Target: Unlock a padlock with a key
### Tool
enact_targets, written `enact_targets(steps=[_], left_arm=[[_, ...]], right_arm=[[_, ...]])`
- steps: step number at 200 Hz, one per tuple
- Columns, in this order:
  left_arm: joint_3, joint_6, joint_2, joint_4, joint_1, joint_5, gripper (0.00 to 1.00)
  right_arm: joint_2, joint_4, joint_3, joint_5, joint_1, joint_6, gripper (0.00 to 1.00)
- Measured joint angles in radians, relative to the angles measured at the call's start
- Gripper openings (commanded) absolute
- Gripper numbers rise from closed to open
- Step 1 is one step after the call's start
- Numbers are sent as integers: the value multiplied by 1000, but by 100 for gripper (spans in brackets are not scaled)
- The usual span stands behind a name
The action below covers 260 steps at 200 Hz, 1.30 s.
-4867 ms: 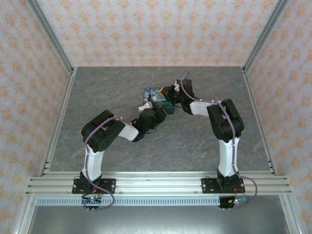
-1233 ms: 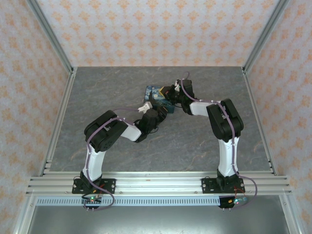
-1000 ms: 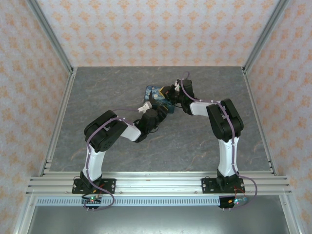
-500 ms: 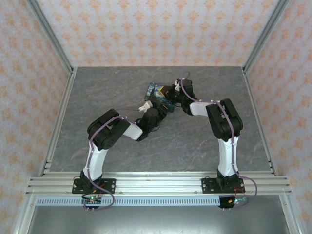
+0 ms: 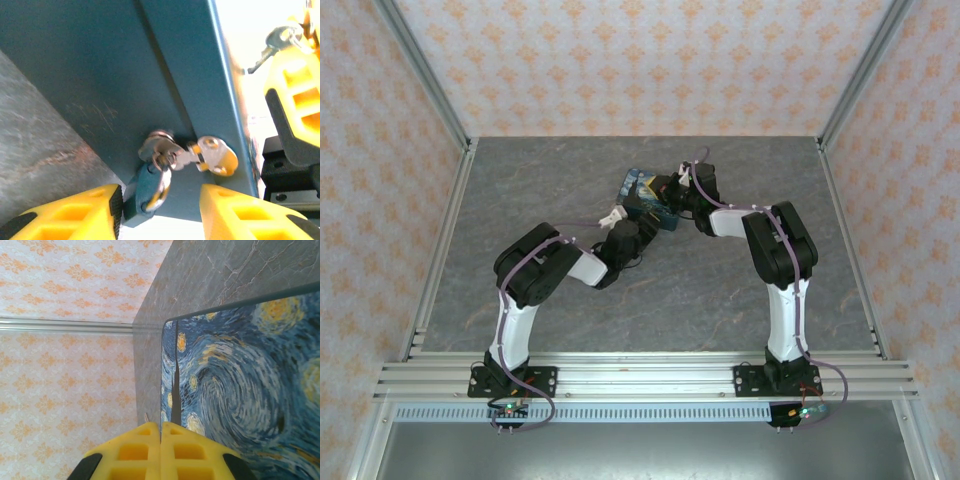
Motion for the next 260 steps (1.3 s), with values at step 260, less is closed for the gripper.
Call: enact_targets(steps=[260], left_arm=[[110,198,-8,-256,14,26,15]], right_arm=[[1,3,0,-3,0,0,0]])
